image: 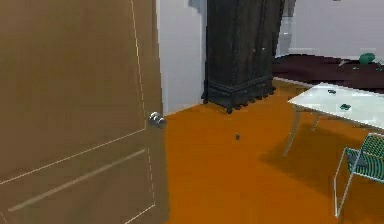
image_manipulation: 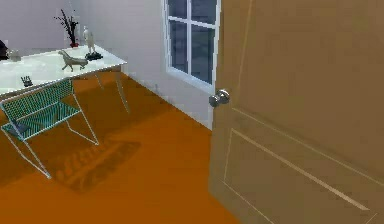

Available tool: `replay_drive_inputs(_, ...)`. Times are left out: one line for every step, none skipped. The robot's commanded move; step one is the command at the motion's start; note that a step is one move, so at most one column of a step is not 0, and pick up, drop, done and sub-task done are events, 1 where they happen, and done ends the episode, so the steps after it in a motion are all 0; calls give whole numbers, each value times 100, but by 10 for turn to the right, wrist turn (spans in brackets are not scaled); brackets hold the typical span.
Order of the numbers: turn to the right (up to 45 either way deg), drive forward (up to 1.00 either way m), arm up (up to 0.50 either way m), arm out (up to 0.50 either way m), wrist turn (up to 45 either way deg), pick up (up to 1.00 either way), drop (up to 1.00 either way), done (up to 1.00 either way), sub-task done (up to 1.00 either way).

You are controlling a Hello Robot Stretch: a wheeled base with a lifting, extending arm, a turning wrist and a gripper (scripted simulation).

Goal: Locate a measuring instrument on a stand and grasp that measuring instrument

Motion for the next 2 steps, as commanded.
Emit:
replay_drive_inputs(30, 0, 0, 0, 0, 0, 0, 0, 0)
replay_drive_inputs(0, 100, 0, 0, 0, 0, 0, 0, 0)
